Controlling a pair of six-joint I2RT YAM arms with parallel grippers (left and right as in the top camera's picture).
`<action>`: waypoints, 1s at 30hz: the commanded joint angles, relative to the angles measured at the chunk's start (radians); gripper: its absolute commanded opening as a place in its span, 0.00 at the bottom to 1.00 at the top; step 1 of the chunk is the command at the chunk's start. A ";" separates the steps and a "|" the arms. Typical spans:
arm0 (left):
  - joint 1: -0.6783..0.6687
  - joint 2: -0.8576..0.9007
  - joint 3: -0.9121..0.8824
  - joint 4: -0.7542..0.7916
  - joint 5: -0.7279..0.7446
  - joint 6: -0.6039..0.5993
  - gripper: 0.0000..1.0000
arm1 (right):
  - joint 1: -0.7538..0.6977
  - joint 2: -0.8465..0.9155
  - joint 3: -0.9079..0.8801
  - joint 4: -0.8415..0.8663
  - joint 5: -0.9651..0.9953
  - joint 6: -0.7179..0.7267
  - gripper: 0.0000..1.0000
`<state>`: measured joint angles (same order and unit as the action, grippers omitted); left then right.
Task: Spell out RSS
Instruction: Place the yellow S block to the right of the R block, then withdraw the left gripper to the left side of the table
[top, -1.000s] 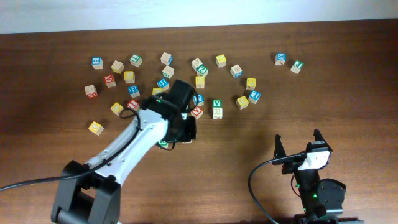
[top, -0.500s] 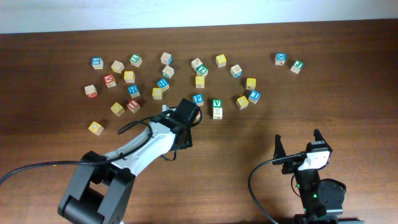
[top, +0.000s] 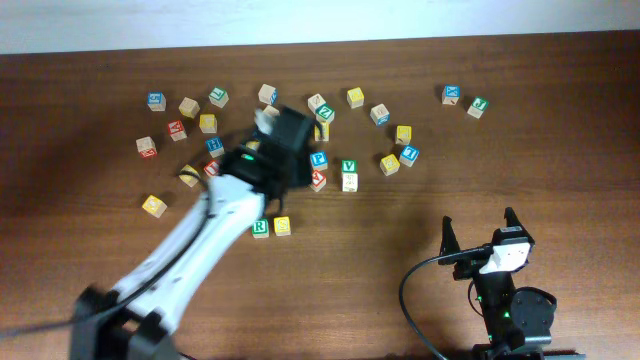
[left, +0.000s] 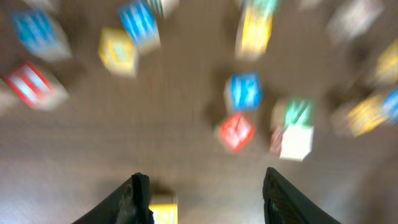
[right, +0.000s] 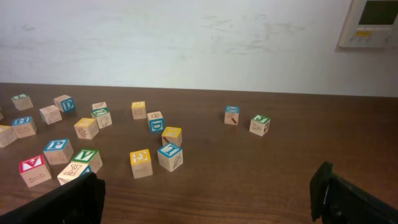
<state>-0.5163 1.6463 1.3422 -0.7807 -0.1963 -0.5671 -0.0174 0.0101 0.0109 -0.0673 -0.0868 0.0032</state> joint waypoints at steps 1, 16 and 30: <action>0.193 -0.130 0.154 0.001 -0.029 0.016 0.68 | -0.003 -0.006 -0.005 -0.005 0.002 0.001 0.98; 0.729 0.056 0.111 -0.199 0.223 0.016 0.99 | -0.003 -0.006 -0.005 -0.005 0.002 0.002 0.98; 0.571 0.304 0.111 0.048 0.180 0.113 0.99 | -0.003 -0.006 -0.005 -0.005 0.002 0.001 0.98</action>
<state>0.0685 1.9163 1.4528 -0.7437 0.0078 -0.4736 -0.0170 0.0101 0.0109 -0.0673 -0.0872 0.0032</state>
